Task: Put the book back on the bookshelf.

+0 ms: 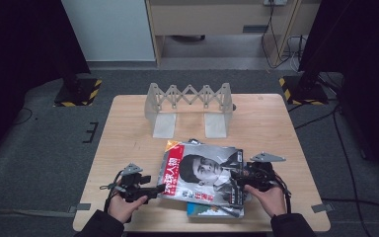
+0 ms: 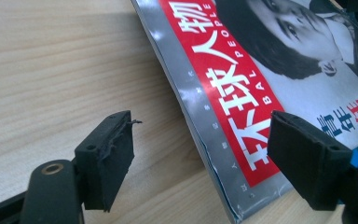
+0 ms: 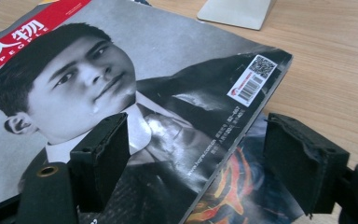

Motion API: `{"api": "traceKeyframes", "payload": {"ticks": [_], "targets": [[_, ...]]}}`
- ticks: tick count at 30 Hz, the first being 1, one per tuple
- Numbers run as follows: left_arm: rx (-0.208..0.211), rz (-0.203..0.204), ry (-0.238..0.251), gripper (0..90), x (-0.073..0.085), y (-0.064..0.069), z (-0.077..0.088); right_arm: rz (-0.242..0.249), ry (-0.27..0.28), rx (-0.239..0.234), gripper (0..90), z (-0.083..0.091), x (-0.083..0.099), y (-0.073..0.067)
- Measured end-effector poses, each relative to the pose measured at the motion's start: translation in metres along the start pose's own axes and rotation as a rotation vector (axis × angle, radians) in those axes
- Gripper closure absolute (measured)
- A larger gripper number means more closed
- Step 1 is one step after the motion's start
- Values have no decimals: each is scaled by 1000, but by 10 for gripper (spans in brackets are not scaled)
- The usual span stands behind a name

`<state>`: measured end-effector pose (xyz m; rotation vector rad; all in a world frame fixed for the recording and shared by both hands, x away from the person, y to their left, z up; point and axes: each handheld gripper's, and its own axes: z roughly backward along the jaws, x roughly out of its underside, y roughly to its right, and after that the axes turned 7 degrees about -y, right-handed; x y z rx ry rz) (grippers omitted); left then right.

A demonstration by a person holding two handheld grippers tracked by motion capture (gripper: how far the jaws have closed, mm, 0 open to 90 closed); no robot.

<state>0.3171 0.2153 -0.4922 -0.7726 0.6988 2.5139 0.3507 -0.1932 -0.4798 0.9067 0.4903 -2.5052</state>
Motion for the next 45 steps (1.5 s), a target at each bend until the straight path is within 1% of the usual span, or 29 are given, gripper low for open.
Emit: {"api": "traceKeyframes", "payload": {"ticks": [2,4,7,12,14,17,19,22,23,27,28,29,31,34,35,38,41,45], "targets": [[7,2,-9,220,0,1,-2,-1,-10,-5,232,-1,1,-2],[22,3,-21,222,1,2,-4,6,-16,-7,232,-3,1,-3],[36,-2,-39,222,1,4,-7,9,-23,-8,227,-5,1,-5],[62,-7,-50,209,1,8,-12,13,-24,-4,214,-7,2,-6],[76,-10,-67,205,2,9,-14,12,-24,-4,207,-8,1,-6],[92,-22,-82,195,2,11,-16,21,-24,1,194,-9,2,-8],[106,-23,-89,192,3,12,-18,27,-19,-1,192,-9,1,-8],[140,-3,-106,192,2,12,-20,27,-17,-9,184,-10,1,-10],[144,1,-110,192,3,11,-21,29,-20,-10,184,-10,1,-10],[144,0,-120,180,2,12,-23,31,-11,-10,205,-10,1,-9],[145,0,-121,180,2,11,-23,24,-11,-14,208,-9,1,-8],[146,-2,-120,182,2,11,-24,25,-9,-12,200,-9,1,-8],[152,-3,-119,188,2,11,-24,28,-18,9,189,-9,2,-7],[166,-3,-116,201,1,13,-25,18,-19,3,171,-10,2,-8],[171,0,-118,198,0,12,-26,22,-23,5,164,-11,2,-8],[189,30,-112,209,0,10,-25,20,-14,-17,170,-11,1,-9],[186,33,-114,222,1,10,-25,17,-10,-22,173,-11,1,-9],[199,56,-136,211,3,8,-26,4,-2,-31,183,-10,1,-9]]}}
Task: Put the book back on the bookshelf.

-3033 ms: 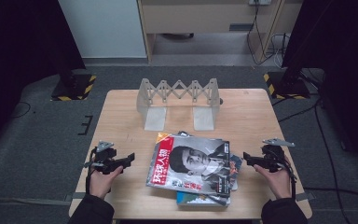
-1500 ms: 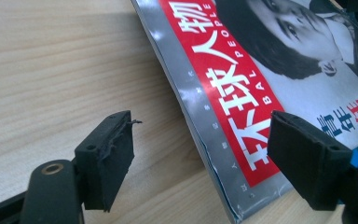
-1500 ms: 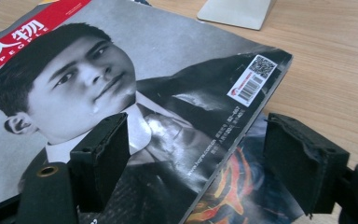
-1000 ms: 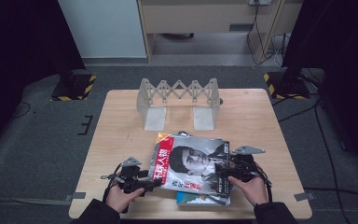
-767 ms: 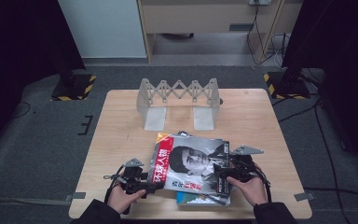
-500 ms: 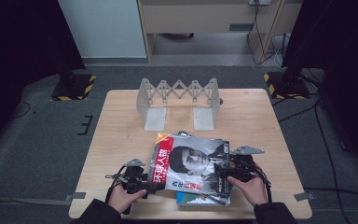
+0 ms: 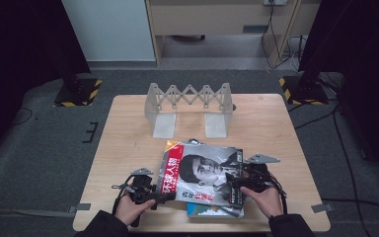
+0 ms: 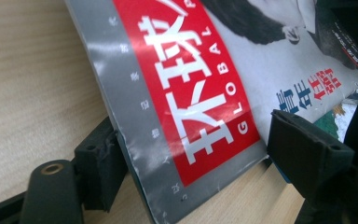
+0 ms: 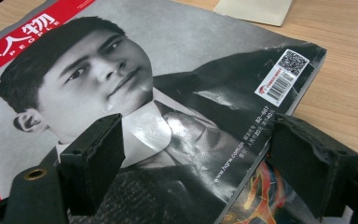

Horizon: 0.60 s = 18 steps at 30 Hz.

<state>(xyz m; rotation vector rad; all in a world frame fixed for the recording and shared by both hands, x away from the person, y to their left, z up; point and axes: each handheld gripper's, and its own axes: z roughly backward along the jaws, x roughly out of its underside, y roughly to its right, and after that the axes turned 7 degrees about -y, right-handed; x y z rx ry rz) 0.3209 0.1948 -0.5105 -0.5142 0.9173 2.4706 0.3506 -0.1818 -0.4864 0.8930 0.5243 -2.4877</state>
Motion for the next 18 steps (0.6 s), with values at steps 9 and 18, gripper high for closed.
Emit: {"api": "traceKeyframes", "payload": {"ticks": [9,18], "targets": [[53,3,0,277,-1,3,7,4,-4,9,173,-1,0,-2],[95,57,152,370,-4,0,24,9,-7,8,166,-1,0,-2]]}}
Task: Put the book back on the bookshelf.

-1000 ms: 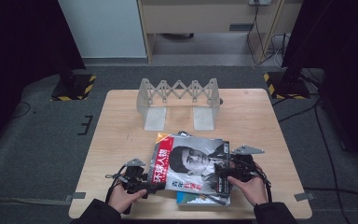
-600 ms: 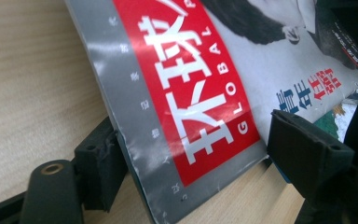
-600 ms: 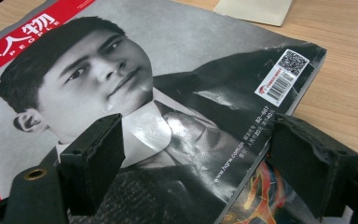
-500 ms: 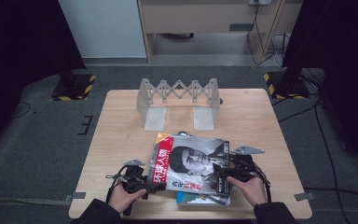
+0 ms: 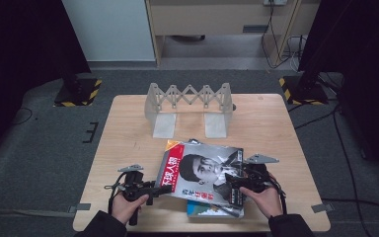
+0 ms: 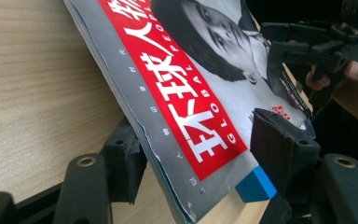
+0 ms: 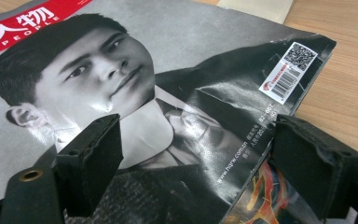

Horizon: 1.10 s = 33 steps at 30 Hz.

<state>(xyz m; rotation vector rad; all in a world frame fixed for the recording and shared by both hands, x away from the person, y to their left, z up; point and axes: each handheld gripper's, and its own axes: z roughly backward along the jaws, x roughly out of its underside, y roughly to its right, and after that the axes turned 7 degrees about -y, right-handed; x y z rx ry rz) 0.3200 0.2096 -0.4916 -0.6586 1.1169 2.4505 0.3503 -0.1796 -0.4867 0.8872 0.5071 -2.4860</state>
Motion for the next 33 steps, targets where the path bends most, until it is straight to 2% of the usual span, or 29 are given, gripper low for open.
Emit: {"api": "traceKeyframes", "payload": {"ticks": [5,9,13,15,18,21,24,26,29,33], "targets": [[32,30,24,409,-3,-1,-3,-1,2,0,162,0,0,0],[37,23,35,435,-6,2,-7,-9,5,-5,157,-1,0,0],[61,13,18,474,-8,6,-13,-7,10,-9,158,-1,0,0],[68,16,31,495,-10,7,-11,-9,11,-10,158,-1,-1,0],[99,49,58,578,-14,6,-8,-9,11,-15,161,-1,-1,1],[108,55,55,615,-18,6,-6,-9,11,-23,161,0,-1,2],[142,89,64,676,-21,5,-4,-20,13,-33,153,0,-2,3],[151,94,60,702,-23,6,-2,-14,14,-31,133,0,-2,5],[159,104,58,728,-26,7,-1,-28,48,-17,122,4,-3,10],[168,118,65,757,-31,8,2,-49,61,10,107,10,-1,20]]}}
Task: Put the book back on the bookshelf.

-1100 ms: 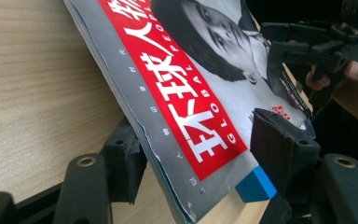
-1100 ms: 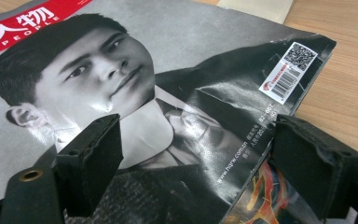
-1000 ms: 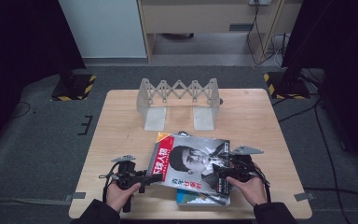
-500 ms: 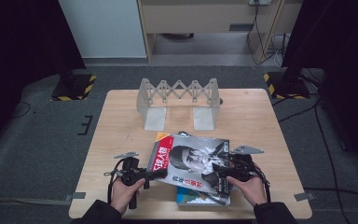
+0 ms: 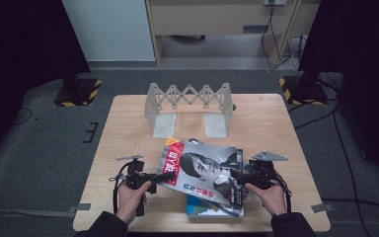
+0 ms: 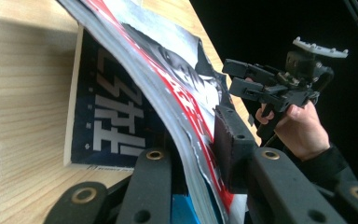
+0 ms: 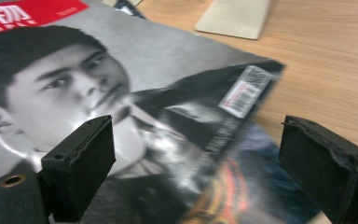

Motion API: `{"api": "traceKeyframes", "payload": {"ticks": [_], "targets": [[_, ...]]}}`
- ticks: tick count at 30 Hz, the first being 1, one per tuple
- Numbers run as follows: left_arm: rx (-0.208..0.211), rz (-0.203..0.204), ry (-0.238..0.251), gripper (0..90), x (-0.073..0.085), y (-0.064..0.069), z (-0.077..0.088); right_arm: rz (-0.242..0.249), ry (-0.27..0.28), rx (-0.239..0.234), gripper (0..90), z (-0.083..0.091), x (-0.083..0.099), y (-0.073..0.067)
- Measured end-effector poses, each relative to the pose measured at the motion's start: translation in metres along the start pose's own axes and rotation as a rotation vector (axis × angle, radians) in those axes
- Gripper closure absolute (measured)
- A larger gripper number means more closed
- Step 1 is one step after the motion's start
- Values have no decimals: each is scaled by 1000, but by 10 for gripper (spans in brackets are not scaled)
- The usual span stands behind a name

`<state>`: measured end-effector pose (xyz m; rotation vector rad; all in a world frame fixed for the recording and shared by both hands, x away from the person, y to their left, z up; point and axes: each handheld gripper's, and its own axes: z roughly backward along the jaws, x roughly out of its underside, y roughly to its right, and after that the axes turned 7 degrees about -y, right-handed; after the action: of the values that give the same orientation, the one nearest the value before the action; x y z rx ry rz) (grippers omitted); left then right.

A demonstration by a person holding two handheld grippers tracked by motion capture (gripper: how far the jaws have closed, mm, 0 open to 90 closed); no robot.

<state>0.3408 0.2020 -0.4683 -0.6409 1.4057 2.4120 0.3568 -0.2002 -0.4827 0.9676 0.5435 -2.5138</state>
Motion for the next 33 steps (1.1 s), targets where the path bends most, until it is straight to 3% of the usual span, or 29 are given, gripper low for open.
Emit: {"api": "traceKeyframes", "payload": {"ticks": [8,13,21,26,33], "targets": [[21,11,72,813,-14,7,8,-34,19,80,100,9,3,25],[28,5,89,831,-21,13,11,-54,6,144,91,14,7,45],[58,16,158,859,-37,20,23,-100,-22,238,76,22,15,74],[76,29,198,859,-45,25,30,-96,-41,274,62,23,18,83],[99,16,243,859,-57,34,39,-83,-66,307,64,21,22,90]]}}
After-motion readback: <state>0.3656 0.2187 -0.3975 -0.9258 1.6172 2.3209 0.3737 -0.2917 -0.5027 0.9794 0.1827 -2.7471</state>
